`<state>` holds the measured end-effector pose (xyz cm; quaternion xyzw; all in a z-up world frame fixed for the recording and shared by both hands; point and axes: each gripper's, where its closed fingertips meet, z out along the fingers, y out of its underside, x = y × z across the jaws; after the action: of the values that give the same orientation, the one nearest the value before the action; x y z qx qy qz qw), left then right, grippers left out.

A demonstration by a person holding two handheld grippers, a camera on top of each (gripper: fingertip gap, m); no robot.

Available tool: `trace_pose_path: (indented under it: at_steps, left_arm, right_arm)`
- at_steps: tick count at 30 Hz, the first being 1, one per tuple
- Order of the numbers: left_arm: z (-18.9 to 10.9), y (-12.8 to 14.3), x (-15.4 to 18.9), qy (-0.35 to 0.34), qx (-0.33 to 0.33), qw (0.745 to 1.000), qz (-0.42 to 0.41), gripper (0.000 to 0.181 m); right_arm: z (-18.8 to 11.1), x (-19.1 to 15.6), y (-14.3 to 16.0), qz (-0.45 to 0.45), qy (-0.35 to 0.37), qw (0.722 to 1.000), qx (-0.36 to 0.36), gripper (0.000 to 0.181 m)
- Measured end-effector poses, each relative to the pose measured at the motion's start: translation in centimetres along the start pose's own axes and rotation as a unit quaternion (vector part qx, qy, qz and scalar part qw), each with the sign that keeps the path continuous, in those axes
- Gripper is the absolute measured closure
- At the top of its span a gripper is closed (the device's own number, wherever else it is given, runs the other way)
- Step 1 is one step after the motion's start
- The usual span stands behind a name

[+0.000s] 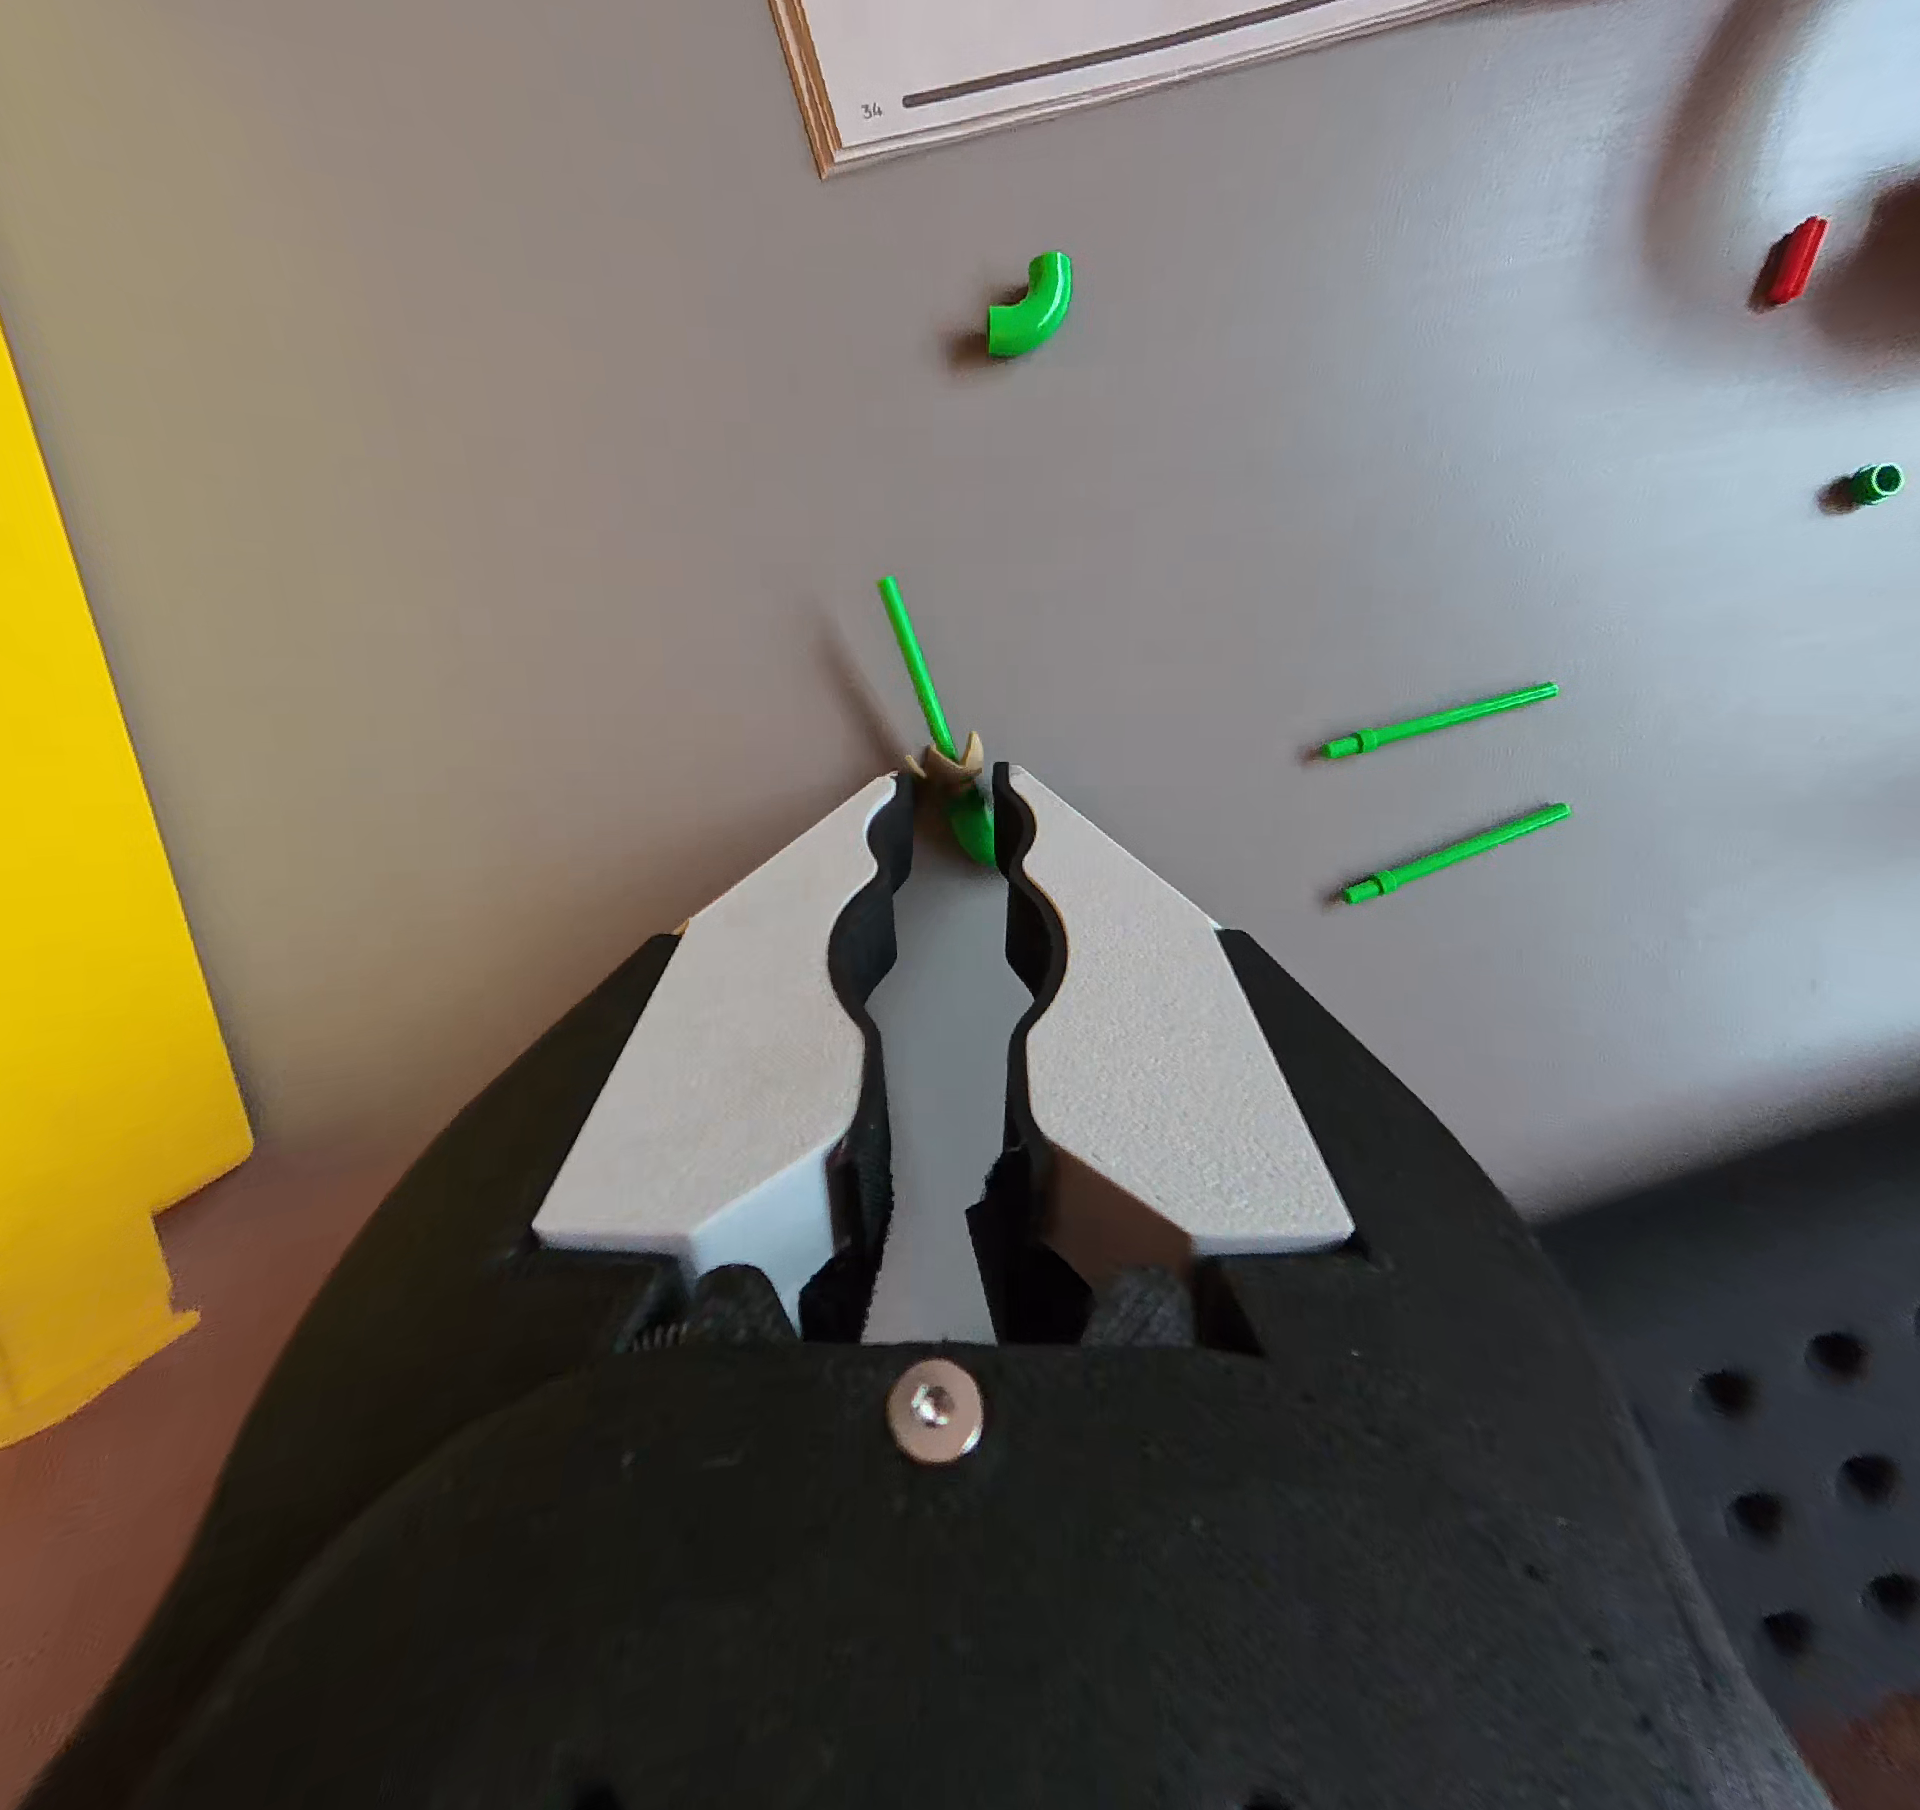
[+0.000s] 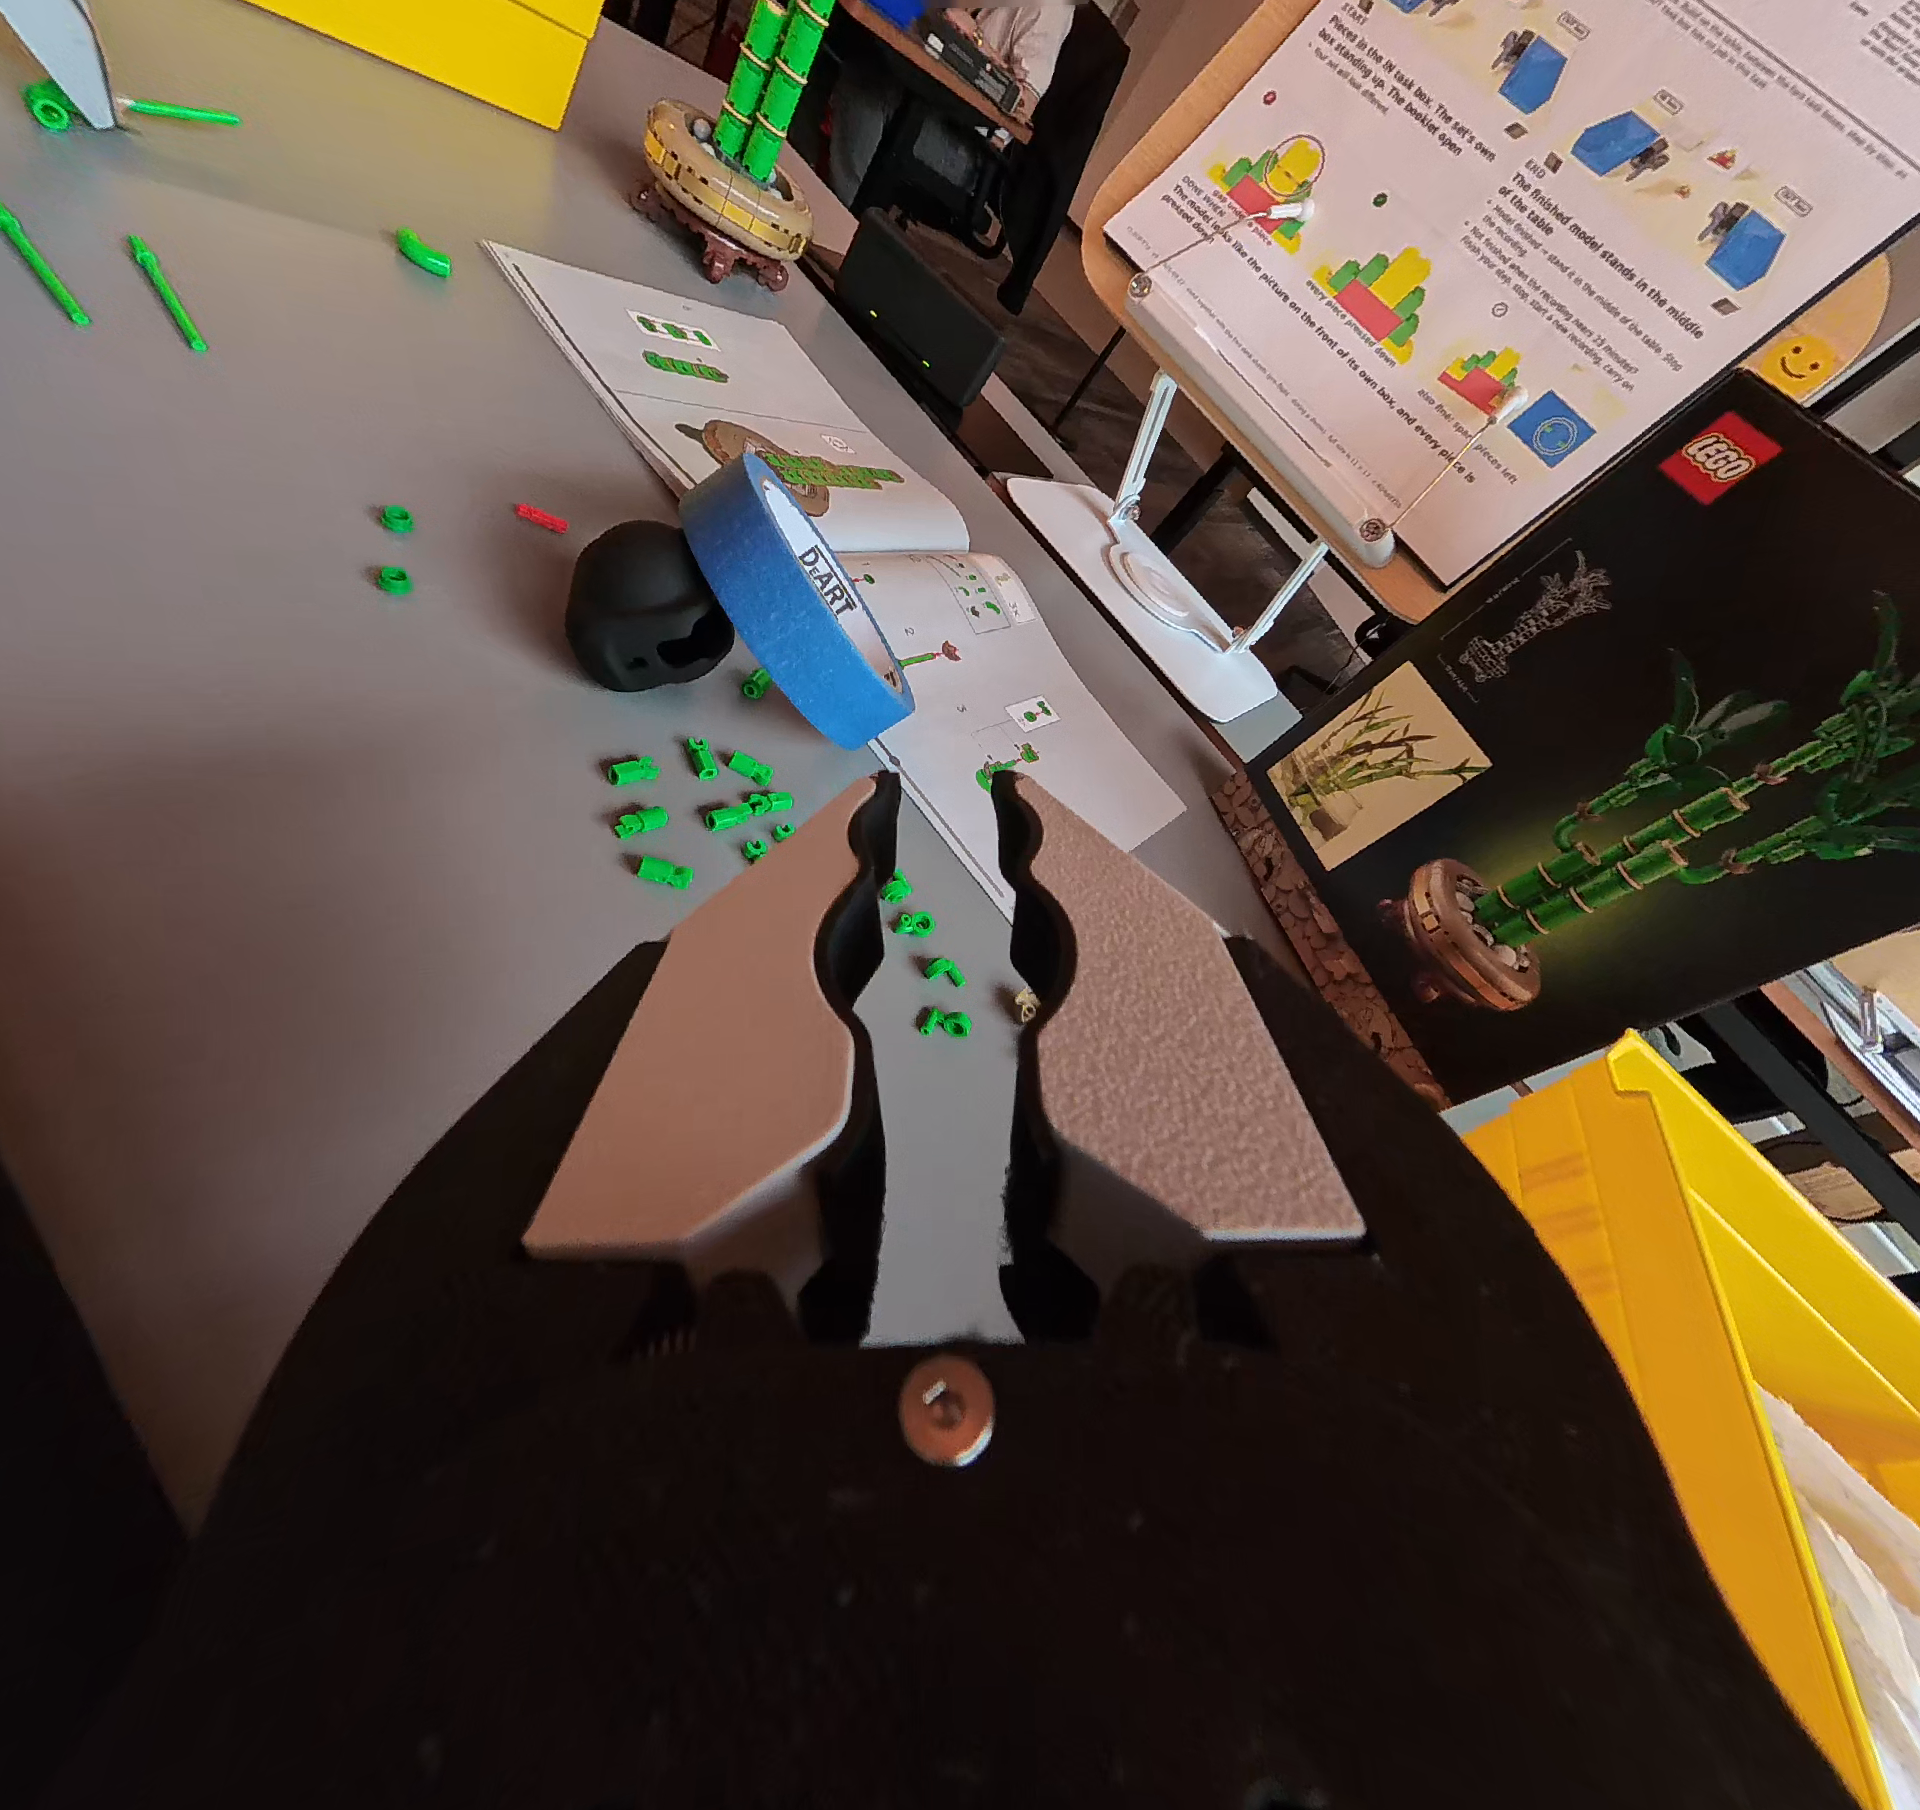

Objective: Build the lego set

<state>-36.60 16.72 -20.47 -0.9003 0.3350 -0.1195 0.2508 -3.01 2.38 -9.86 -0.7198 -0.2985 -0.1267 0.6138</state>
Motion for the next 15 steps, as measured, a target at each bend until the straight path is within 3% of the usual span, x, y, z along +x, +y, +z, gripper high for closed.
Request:
trace_pose_path:
  at_steps: [9, 15]
  left_arm:
    - [0.0, 0.0, 0.3, -0.003, 0.008, 0.999, 0.041, 0.173]
    - [-1.3, -1.7, 0.1, -0.003, 0.074, 0.996, 0.049, 0.173]
  right_arm:
    - [-0.1, 0.0, 0.5, 0.008, -0.007, 1.000, -0.002, 0.165]
    - [0.3, -0.7, 0.6, 0.006, -0.017, 1.000, -0.008, 0.165]
